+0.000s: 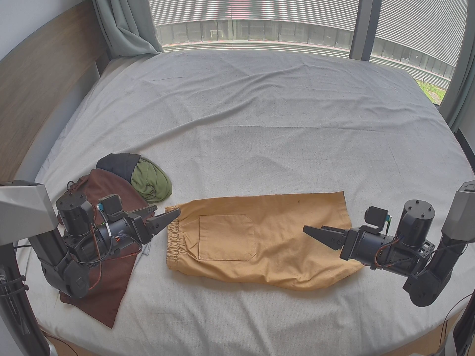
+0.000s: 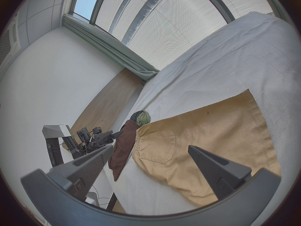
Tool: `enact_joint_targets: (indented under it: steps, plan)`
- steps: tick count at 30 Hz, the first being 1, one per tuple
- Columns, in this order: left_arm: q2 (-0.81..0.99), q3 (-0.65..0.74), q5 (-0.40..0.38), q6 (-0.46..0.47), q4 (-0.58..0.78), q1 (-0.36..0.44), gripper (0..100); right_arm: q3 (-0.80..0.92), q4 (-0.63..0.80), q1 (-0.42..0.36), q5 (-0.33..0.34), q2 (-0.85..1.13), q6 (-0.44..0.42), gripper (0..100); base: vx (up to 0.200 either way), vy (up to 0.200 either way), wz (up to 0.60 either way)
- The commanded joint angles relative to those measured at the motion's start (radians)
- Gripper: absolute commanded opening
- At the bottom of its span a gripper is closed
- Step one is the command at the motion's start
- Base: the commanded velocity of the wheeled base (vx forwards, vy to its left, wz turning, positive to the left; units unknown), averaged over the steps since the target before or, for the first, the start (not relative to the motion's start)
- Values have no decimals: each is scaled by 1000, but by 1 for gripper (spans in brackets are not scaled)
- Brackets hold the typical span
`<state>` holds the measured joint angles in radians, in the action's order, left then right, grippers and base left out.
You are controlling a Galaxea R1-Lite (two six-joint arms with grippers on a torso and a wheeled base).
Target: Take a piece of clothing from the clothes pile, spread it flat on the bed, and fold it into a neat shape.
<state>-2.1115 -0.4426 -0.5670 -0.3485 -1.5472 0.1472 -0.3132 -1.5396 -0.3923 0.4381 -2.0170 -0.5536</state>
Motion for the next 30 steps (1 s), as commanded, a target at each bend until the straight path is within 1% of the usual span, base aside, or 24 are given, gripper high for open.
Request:
enact_joint_targets:
  steps: [1, 7, 30]
  plan:
    - [-7, 1, -2, -1, -1, -2, 100, 0, -1, 1, 1, -3, 0, 100, 0, 0, 0]
    - [-30, 13, -4, -3, -1, -20, 100, 0, -1, 0, 1, -6, 0, 100, 0, 0, 0]
    - [-82, 33, -2, -1, -1, -20, 100, 9, -1, -5, 1, -9, 0, 100, 0, 0, 0]
